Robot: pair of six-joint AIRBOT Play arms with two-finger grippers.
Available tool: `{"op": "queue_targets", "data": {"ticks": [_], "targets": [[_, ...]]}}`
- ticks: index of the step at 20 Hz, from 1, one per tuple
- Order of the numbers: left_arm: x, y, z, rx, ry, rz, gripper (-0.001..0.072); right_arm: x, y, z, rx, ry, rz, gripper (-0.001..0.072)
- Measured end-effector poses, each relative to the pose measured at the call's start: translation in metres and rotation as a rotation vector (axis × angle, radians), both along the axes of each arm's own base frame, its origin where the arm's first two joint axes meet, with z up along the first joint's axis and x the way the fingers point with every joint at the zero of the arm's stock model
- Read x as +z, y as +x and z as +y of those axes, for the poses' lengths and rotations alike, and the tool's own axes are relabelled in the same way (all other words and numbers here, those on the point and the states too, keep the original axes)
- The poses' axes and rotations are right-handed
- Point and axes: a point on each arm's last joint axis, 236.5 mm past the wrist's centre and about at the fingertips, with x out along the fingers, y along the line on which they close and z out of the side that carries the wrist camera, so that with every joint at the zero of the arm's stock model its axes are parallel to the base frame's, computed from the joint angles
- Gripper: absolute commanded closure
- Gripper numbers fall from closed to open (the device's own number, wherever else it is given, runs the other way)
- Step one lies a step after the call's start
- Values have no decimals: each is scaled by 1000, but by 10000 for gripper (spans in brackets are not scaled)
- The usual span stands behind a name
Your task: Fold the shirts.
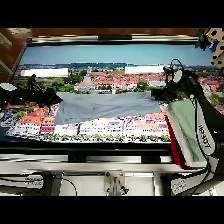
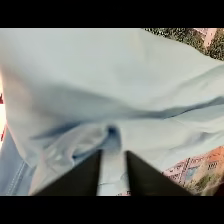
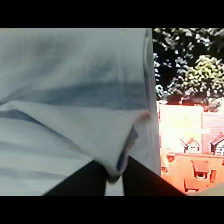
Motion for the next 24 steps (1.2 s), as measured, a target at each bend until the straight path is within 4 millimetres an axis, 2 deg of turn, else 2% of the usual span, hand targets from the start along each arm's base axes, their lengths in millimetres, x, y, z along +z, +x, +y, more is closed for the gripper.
{"op": "queue_targets", "data": {"ticks": [4, 5, 8, 14, 19, 24], "targets": [[-4, -7, -6, -17, -21, 38, 233, 5, 1, 2, 8, 7, 3, 104], [-4, -9, -6, -19, -28, 48, 233, 9, 3, 1, 8, 9, -6, 69], [-1, -17, -9, -42, -49, 75, 234, 14, 11, -4, -15, 28, -23, 69], [10, -29, -15, -82, -73, 94, 237, -5, 14, -3, -113, 174, 35, 69], [15, -34, -18, -103, -81, 97, 254, -24, 13, -1, -149, 217, 81, 69], [19, -38, -20, -118, -88, 101, 254, -37, 9, 12, -143, 236, 122, 76]]}}
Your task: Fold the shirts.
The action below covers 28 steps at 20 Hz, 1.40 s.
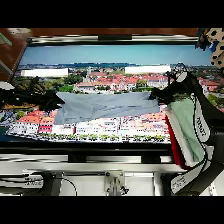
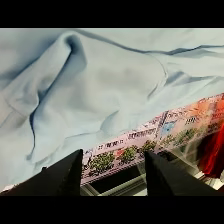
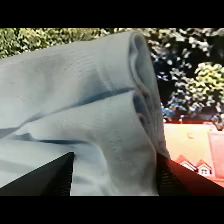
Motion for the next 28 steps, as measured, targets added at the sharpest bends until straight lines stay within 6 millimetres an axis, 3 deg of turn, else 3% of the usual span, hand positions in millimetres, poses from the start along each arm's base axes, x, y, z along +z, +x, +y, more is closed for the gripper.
{"op": "queue_targets", "data": {"ticks": [1, 3, 4, 8, 9, 12, 14, 17, 21, 24, 28], "targets": [[0, -1, 0, -2, -1, 1, 254, -3, -1, 5, 8, 6, 9, 182], [2, -1, -1, -3, -2, -3, 254, -9, -6, 14, 26, 9, 32, 573], [3, -1, -2, -3, -7, -4, 255, -11, -9, 18, 28, 17, 44, 638], [13, 5, -5, 4, -28, -27, 495, 3, -7, 24, 77, 13, 15, 639], [16, 7, -6, 8, -38, -35, 564, 19, -5, 27, 91, 25, -13, 639], [25, 11, -22, -5, -71, -58, 677, 77, 3, 34, 109, 46, -137, 639], [29, 14, -45, -36, -80, -80, 677, 125, 2, 40, 119, 61, -233, 639], [28, 16, -97, -103, -69, -129, 677, 181, -15, 42, 132, 65, -310, 639], [36, 18, -193, -154, -90, -246, 678, 241, -50, 46, 129, 78, -365, 639], [35, 12, -261, -149, -144, -284, 678, 276, -76, 48, 110, 88, -401, 639], [14, -9, -335, -179, -205, -238, 678, 310, -103, 52, 90, 111, -439, 638]]}}
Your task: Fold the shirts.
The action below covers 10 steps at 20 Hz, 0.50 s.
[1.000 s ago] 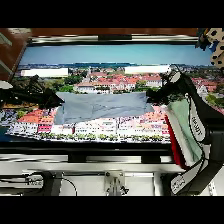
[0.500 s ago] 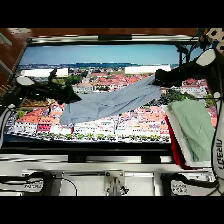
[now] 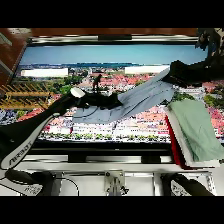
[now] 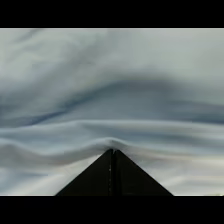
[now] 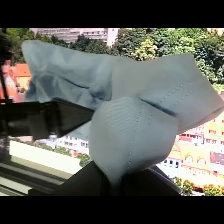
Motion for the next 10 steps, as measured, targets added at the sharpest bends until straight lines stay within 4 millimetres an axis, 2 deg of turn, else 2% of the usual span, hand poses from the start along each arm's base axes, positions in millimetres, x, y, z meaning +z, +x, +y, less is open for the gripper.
{"op": "queue_targets", "data": {"ticks": [3, 5, 7, 8, 10], "targets": [[-11, -16, -50, -44, -49, 47, 679, 18, -16, 6, 4, 32, -20, 638], [-13, -22, -68, -69, -70, 60, 680, 25, -22, 8, 3, 41, -31, 638], [-5, -13, -70, -56, -86, 42, 681, 28, -26, 9, 5, 44, -32, 639], [2, -5, -64, -48, -84, 19, 681, 28, -27, 8, 4, 41, -33, 638], [23, 16, -38, -26, -59, -47, 681, 27, -27, 6, 0, 29, -31, 638]]}}
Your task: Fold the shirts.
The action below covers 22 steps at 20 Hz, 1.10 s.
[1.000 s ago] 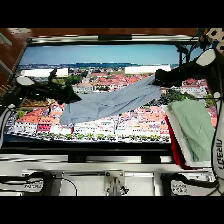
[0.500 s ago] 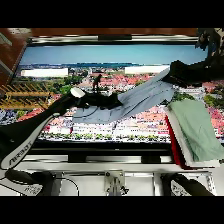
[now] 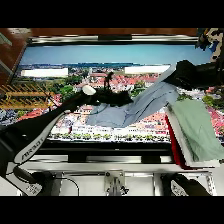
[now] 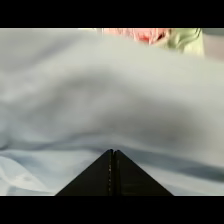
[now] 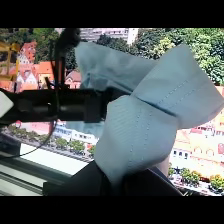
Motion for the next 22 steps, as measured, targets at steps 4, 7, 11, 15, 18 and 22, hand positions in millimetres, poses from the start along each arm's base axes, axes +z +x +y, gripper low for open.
{"op": "queue_targets", "data": {"ticks": [4, 7, 11, 15, 18, 22], "targets": [[55, 41, 99, 81, 133, -145, 680, -13, 19, 0, 4, -12, 3, 638], [119, 59, 187, 209, 213, -273, 680, -39, 43, 22, 53, -16, 23, 638], [210, 46, 289, 397, 271, -441, 680, -92, 73, 95, 169, -7, 44, 638], [268, 5, 351, 518, 319, -539, 679, -156, 80, 188, 270, 30, 86, 638], [284, -25, 370, 542, 357, -558, 679, -202, 67, 246, 316, 78, 152, 628], [282, -48, 374, 520, 395, -536, 679, -228, 65, 290, 297, 155, 169, 88]]}}
